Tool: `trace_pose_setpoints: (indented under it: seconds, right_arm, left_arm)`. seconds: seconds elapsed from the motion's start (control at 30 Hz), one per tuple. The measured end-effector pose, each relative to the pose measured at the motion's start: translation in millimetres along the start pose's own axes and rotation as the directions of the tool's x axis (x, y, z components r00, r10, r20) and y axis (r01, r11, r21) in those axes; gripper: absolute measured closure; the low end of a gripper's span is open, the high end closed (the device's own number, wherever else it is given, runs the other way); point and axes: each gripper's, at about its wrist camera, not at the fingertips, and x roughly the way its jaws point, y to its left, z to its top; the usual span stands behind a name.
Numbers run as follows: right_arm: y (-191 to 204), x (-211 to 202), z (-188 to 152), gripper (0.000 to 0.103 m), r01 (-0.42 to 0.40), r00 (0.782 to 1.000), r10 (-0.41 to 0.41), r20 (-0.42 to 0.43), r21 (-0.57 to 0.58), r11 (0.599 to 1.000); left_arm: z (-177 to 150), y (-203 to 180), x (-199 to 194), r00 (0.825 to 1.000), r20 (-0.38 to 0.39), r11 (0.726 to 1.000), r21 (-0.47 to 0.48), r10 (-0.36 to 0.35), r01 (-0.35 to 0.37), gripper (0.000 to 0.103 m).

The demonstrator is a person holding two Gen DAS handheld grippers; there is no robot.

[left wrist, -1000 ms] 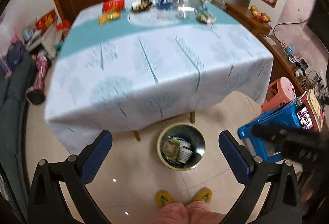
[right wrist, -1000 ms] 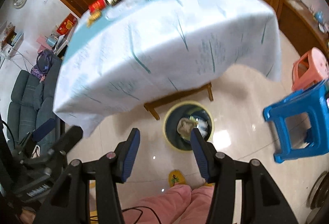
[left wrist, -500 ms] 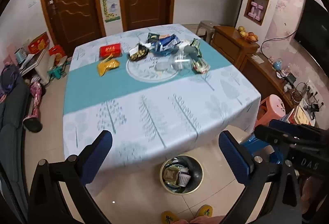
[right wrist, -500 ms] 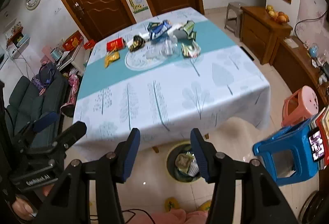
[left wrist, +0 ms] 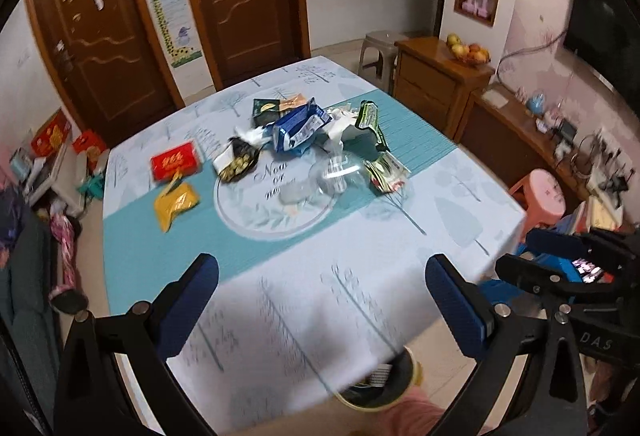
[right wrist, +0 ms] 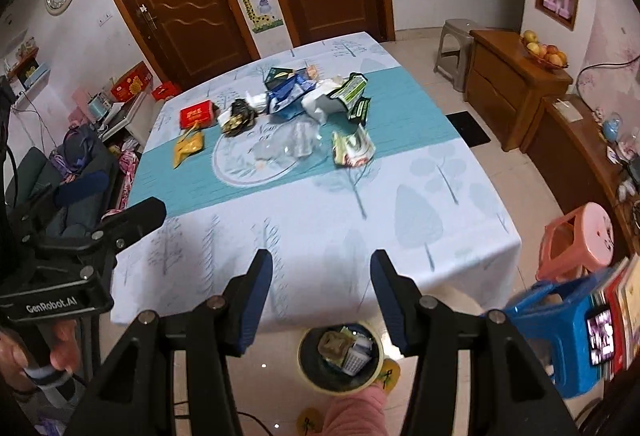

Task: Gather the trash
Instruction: 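Move both open tools back over the table, then grasp the clear plastic cup with the left tool while the right tool grasps a small white-green packet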

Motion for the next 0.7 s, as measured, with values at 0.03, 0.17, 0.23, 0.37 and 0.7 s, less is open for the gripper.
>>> trace_pose_setpoints:
  seconds: [0.03, 0.17, 0.23, 0.37, 0.7]
  right_arm:
    - [-7.7, 10.1, 8.8, 0.052, -0.018, 1.0, 0.018, -0.014, 0.0, 1.0]
    - [-33.8, 47.2, 39.5, 0.052, -0.064, 0.996, 0.064, -0.064, 0.003, 0.998]
    - [-45.7, 67.9, 56.1, 0.052, -0.089, 0.992, 0.089, -0.092, 0.003, 0.996]
    - [-61.9, 107.1, 80.5, 0.052, -0.113, 0.985, 0.111, -0.129, -0.006, 0.994]
    - [-80.1, 180.9, 111.5, 0.053, -0.085, 0.98, 0.097, -0.174, 0.077, 0.993]
  left_arm:
    - [8.5, -3.1, 11.7, 1.0, -0.011, 1.0, 0.016, 0.004, -0.004, 0.001]
    - [36.6, -11.1, 56.4, 0.998, -0.067, 0.998, 0.062, 0.006, -0.002, 0.001]
    - [49.4, -11.2, 80.0, 0.995, -0.098, 0.997, 0.07, -0.002, 0.009, 0.001]
    - [65.3, -6.4, 121.8, 0.986, -0.16, 0.997, 0.061, -0.036, 0.046, 0.001]
    - [88.9, 9.1, 201.9, 0.939, -0.308, 0.976, 0.1, -0.157, 0.196, 0.001]
